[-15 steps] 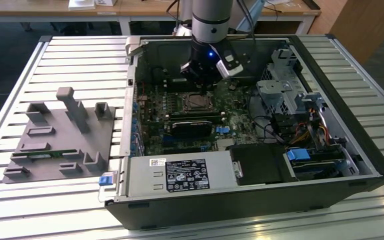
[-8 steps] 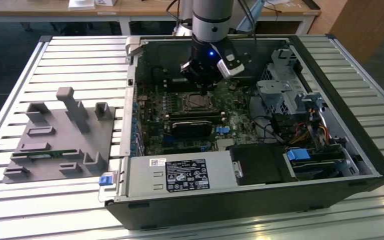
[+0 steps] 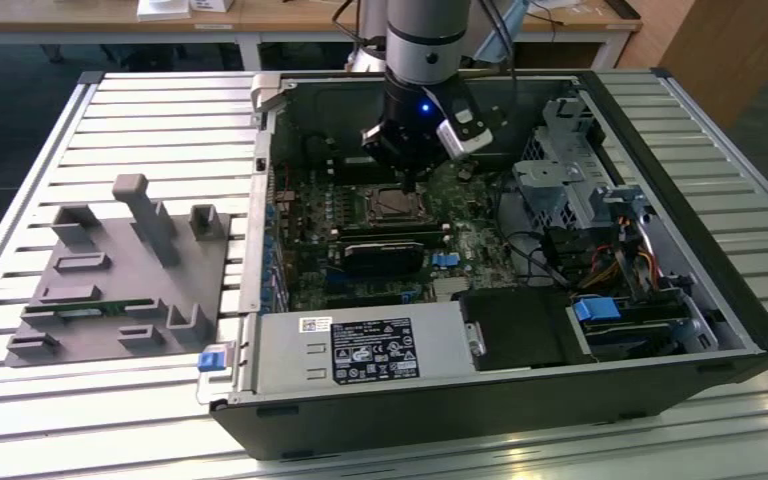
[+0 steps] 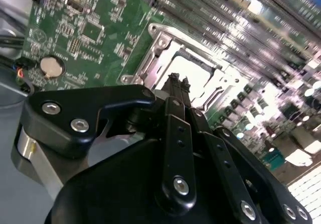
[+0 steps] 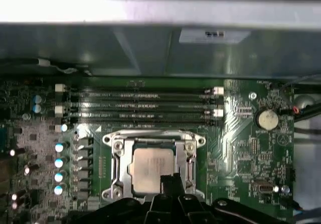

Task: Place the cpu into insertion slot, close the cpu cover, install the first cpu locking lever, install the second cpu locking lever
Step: 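Install the second cpu locking lever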

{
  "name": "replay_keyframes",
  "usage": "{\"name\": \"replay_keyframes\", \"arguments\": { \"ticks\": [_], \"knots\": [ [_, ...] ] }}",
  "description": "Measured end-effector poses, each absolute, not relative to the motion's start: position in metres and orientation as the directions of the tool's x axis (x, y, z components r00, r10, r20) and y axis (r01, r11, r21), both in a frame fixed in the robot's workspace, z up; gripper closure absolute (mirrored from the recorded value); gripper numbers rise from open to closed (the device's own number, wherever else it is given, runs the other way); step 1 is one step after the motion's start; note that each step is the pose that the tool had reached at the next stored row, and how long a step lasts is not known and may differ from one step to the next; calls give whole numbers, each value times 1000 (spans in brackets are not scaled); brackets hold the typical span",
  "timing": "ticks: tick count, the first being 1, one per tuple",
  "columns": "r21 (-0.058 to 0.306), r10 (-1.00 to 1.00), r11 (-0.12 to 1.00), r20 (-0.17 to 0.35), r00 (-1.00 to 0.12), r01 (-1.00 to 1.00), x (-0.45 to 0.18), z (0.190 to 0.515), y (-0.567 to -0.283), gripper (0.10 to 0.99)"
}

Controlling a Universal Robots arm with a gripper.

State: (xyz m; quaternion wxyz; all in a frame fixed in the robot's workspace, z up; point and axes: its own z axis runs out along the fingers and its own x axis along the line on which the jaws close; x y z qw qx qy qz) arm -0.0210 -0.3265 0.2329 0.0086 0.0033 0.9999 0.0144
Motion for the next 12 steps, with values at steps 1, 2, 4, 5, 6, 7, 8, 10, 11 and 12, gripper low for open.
{"name": "replay_keyframes", "arguments": {
  "ticks": [1,2,4,5,6,7,8,10,11,12],
  "knots": [
    [29,7,1000,-17,-1000,6,-21,233,-330,980],
    [29,7,1000,-17,-1000,7,-21,233,-333,980],
    [29,7,1000,-17,-1000,6,-21,233,-339,980],
    [29,7,1000,-17,-1000,6,-21,233,-342,980],
    [29,7,1000,-17,-1000,6,-21,233,-344,980],
    [29,7,1000,-17,-1000,6,-21,233,-345,980],
    [29,7,1000,-17,-1000,6,-21,233,-345,980],
    [29,7,1000,-17,-1000,7,-21,234,-345,980],
    [29,7,1000,-17,-1000,7,-21,235,-346,980],
    [29,7,1000,-17,-1000,6,-21,237,-346,980]
  ]
}}
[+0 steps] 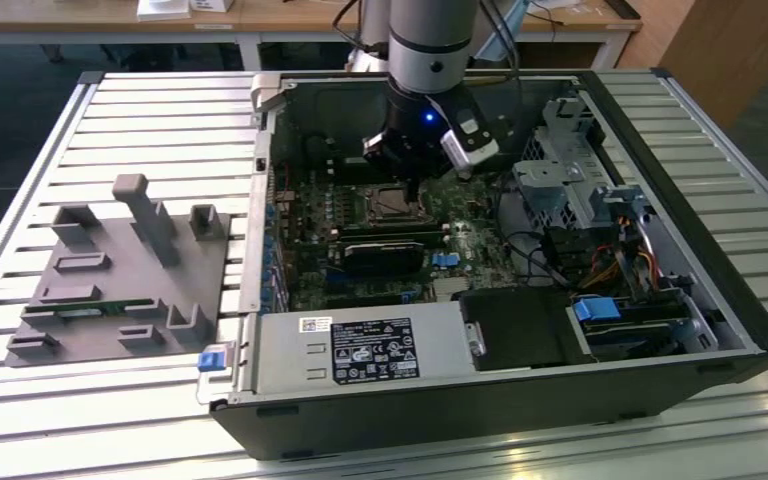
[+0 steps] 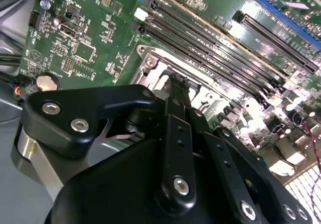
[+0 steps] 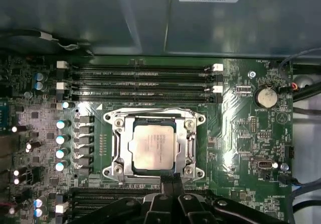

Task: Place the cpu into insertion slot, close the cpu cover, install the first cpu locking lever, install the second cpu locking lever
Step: 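Install the second cpu locking lever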

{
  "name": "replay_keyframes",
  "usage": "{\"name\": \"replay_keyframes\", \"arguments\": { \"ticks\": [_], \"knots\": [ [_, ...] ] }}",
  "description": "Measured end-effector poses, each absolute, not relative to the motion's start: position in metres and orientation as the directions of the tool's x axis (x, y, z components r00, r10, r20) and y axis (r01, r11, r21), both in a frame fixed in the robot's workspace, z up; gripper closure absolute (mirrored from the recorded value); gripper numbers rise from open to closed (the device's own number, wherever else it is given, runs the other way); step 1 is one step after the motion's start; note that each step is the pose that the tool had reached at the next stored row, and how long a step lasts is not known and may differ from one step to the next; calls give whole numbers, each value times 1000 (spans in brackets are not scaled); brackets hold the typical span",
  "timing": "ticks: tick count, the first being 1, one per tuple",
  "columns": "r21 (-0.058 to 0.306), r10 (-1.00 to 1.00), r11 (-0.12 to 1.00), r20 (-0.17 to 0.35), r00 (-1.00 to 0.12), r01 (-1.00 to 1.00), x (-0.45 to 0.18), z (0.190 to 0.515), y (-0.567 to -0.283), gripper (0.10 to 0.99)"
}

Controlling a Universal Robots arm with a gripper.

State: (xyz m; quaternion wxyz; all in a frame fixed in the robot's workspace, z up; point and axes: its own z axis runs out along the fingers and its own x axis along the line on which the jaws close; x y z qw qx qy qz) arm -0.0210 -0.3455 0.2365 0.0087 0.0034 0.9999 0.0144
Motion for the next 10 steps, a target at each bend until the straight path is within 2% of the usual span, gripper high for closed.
{"name": "replay_keyframes", "arguments": {
  "ticks": [10],
  "knots": [
    [29,7,1000,-17,-1000,6,-21,240,-354,980]
  ]
}}
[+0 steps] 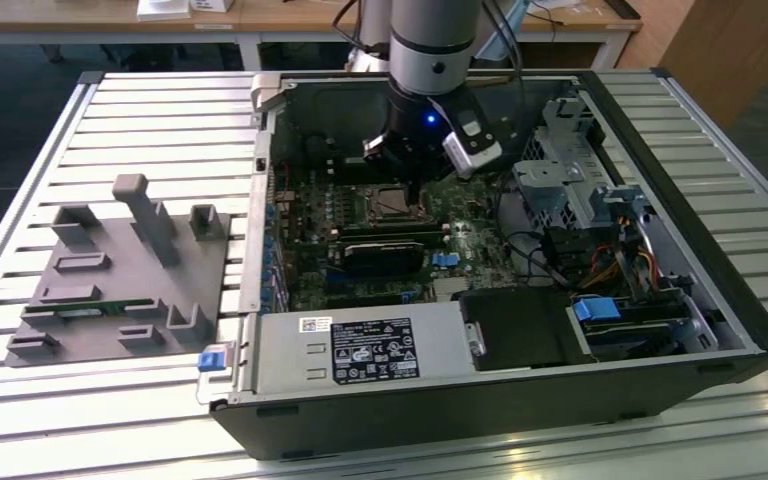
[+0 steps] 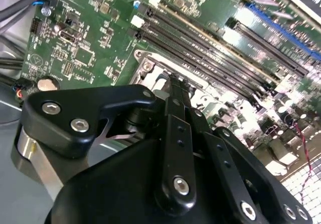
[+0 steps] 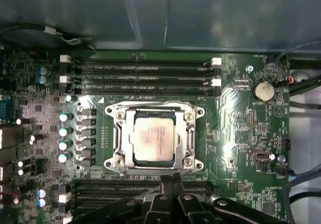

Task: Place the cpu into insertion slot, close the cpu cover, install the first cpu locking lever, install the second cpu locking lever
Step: 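Install the second cpu locking lever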

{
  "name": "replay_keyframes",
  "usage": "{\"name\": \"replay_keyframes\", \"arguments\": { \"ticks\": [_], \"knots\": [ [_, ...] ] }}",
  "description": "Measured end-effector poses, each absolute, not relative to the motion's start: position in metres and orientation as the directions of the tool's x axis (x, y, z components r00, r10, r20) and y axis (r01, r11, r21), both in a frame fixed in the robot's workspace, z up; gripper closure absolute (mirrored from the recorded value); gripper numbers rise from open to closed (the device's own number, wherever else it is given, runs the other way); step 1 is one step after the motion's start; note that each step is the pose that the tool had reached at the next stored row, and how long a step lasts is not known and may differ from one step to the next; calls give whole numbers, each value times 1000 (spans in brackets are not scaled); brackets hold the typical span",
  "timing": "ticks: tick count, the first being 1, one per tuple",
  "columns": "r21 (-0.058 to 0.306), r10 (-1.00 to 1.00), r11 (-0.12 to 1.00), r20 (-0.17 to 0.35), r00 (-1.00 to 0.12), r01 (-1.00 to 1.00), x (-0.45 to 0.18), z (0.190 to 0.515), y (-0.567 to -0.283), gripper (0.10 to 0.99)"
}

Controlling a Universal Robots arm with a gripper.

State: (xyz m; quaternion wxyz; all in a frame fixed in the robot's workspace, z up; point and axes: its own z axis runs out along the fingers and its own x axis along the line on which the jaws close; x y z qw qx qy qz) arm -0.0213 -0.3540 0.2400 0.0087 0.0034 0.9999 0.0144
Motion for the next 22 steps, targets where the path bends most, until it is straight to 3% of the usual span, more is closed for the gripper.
{"name": "replay_keyframes", "arguments": {
  "ticks": [4,10,22],
  "knots": [
    [32,7,999,-16,-1000,6,-21,240,-359,980],
    [80,7,997,-3,-1000,7,-21,238,-368,980],
    [83,7,997,-4,-1000,7,-42,237,-373,980]
  ]
}}
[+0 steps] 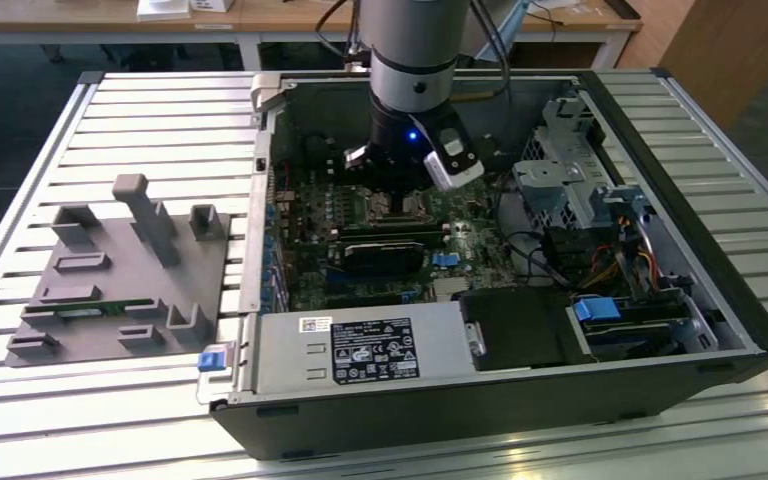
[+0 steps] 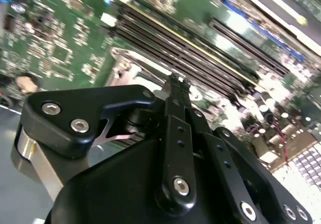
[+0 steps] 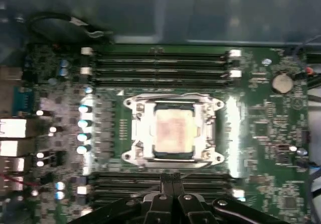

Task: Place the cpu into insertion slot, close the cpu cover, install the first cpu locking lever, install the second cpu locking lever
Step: 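Install the second cpu locking lever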

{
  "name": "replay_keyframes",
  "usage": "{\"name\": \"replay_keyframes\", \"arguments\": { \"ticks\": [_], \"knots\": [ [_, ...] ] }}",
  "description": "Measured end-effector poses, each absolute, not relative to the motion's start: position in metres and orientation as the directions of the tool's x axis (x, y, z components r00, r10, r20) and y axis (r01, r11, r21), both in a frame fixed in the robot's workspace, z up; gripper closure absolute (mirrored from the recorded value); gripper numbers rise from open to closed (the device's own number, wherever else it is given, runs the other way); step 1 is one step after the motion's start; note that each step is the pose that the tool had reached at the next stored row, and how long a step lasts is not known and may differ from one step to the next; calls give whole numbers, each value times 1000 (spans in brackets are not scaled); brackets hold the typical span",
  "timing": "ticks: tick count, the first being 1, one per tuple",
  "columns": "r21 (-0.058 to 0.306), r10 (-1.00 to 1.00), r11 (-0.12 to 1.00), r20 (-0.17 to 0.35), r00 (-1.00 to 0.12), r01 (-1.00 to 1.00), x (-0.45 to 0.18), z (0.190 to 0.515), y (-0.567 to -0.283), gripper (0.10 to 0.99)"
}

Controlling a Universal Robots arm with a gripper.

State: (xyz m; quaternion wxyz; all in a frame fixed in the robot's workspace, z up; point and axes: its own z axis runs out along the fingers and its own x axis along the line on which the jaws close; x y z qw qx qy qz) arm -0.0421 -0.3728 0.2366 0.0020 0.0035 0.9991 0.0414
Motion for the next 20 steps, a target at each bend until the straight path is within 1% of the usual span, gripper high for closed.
{"name": "replay_keyframes", "arguments": {
  "ticks": [10,11,14,15,20],
  "knots": [
    [85,6,996,-4,-1000,6,-53,226,-373,980],
    [91,6,996,-3,-1000,6,-53,225,-373,980],
    [129,6,992,-3,-1000,6,-54,225,-377,980],
    [134,6,991,-3,-1000,6,-55,225,-379,980],
    [136,6,991,-3,-1000,6,-58,224,-385,980]
  ]
}}
